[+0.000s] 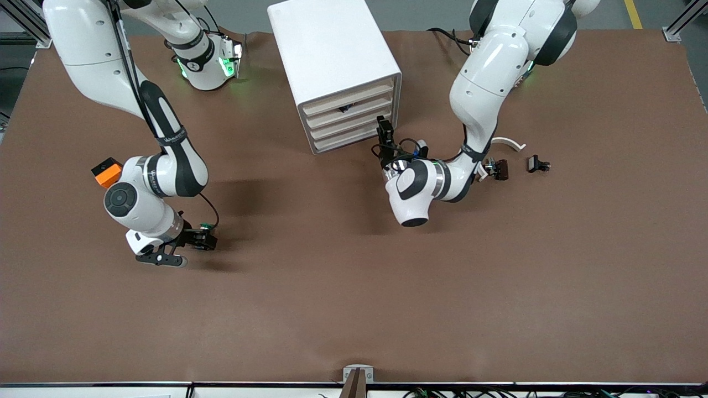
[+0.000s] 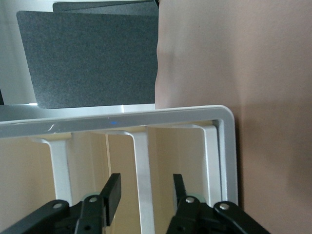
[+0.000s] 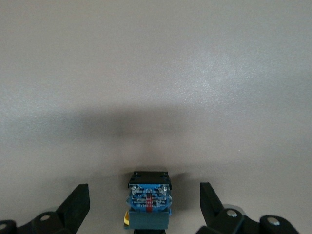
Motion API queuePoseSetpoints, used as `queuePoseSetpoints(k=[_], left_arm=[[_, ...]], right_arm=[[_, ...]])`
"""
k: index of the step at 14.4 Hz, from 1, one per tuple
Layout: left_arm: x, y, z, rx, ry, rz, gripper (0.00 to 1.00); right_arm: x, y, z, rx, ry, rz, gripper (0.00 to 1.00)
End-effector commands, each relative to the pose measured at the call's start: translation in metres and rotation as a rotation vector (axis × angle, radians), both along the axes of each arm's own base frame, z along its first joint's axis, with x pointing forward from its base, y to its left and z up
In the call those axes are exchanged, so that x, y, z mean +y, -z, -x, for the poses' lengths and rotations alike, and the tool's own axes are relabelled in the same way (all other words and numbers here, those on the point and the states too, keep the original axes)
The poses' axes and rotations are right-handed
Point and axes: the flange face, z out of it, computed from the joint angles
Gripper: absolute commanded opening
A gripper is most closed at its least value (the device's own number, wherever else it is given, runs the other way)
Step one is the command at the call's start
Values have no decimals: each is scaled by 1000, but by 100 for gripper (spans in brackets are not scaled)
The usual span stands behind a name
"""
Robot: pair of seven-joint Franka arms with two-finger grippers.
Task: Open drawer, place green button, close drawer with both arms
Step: 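Grasp the drawer handle with the left gripper while the right gripper grasps the button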
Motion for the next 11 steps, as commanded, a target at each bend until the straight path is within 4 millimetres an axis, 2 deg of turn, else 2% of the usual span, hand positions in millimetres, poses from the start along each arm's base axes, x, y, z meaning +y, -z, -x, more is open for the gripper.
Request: queuePoseSetpoints(k=[1, 3, 5, 6, 7, 8, 11], left_arm=[[-9, 4, 15, 34, 17, -12, 48], [-13, 6, 28, 55, 44, -11, 41], [-16, 6, 35, 69, 62, -12, 28], [-17, 6, 37, 73, 67, -13, 25], [-19, 6, 39, 73, 70, -13, 22], [-19, 6, 39, 73, 70, -13, 16], [-17, 10, 37, 76, 66, -15, 10]], right_arm=[[3, 8, 5, 15, 42, -11, 100], [9, 10, 6, 23, 45, -10, 100], [9, 13, 10, 32, 41, -8, 100], [9, 14, 10, 37, 33, -8, 71], [9, 14, 11, 41, 30, -7, 28], [9, 14, 11, 44, 42, -8, 0], [10, 9, 12, 57, 42, -9, 0]])
